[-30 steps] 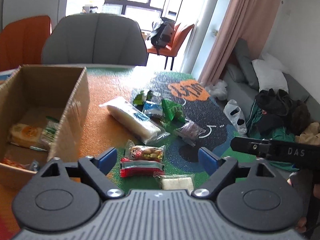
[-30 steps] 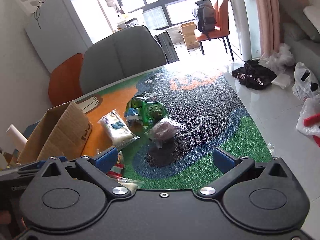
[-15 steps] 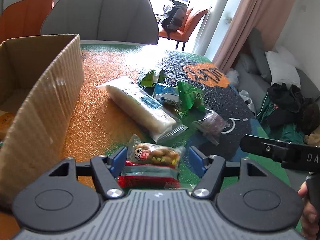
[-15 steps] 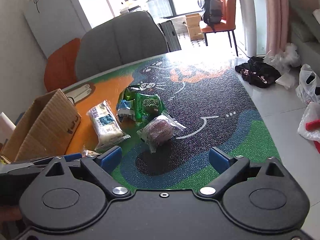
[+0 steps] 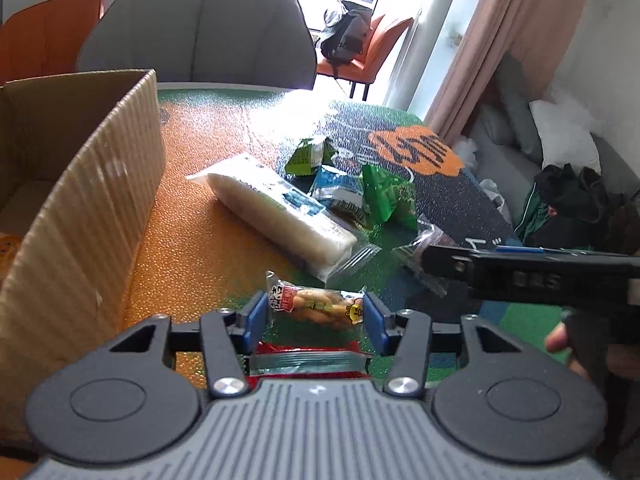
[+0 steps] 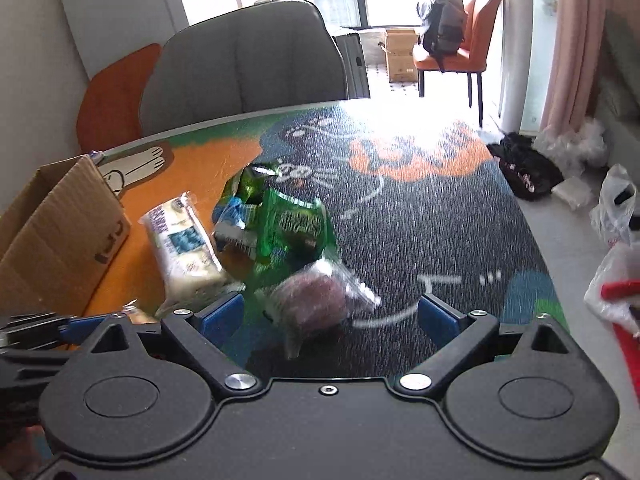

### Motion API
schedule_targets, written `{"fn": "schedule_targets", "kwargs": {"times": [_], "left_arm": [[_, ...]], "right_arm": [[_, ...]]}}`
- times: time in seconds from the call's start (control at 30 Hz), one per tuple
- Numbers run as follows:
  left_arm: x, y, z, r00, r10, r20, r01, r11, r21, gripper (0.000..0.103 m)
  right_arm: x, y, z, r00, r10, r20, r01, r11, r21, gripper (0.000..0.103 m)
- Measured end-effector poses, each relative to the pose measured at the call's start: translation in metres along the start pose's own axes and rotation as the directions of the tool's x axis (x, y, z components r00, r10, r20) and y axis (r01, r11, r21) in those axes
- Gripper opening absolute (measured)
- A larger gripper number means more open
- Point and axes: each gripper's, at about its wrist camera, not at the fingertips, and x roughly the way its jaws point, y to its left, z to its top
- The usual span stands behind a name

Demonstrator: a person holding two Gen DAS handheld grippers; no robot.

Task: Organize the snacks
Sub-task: 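Grasp the purple round packet with the right gripper while the left lifts the peanut packet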

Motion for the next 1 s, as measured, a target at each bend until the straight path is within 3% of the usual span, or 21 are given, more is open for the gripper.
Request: {"fn": "schedule_targets", "kwargs": {"times": [0.23, 0.33, 0.47, 0.5, 0.57, 0.67, 1.0], "left_arm": [[-0.014, 0.008, 0.007, 0.999, 0.01, 0.037, -0.009, 1.0, -0.028, 0.05], [-0.014, 0.013, 0.008, 0.999, 0.014, 0.039, -0.012, 0.999, -0.043, 0.05], [-0.016, 0.015, 0.009, 0.999, 0.009, 0.045, -0.007, 0.999, -0.05, 0.05], [-0.017, 0.015, 0.009, 0.999, 0.009, 0.047, -0.006, 0.999, -0.052, 0.05], [-0.018, 0.016, 0.009, 0.999, 0.005, 0.05, -0.003, 0.999, -0.052, 0.05], [-0.023, 0.015, 0.009, 0.998, 0.003, 0.064, 0.001, 0.998, -0.058, 0.05], [-0.042, 0.015, 0.0, 0.996, -0.012, 0.083, 0.016, 0.999, -0.046, 0.05]], "right_arm": [[0.019, 0.005, 0.004, 1.0, -0.013, -0.021, 0.012, 0.999, -0.041, 0.093], [0.022, 0.013, 0.001, 0.998, -0.031, -0.046, 0.028, 0.997, -0.073, 0.082], [0.017, 0.021, -0.002, 0.998, -0.051, -0.045, 0.046, 0.993, -0.113, 0.057], [0.015, 0.022, -0.003, 0.998, -0.044, -0.047, 0.038, 0.993, -0.115, 0.045], [0.01, 0.023, -0.004, 0.998, -0.029, -0.051, 0.023, 0.994, -0.111, 0.035], [0.003, 0.02, -0.008, 0.998, 0.01, -0.062, -0.015, 0.997, -0.081, 0.033], [-0.024, 0.022, -0.018, 1.0, 0.024, -0.006, -0.024, 0.998, -0.05, 0.028]]}}
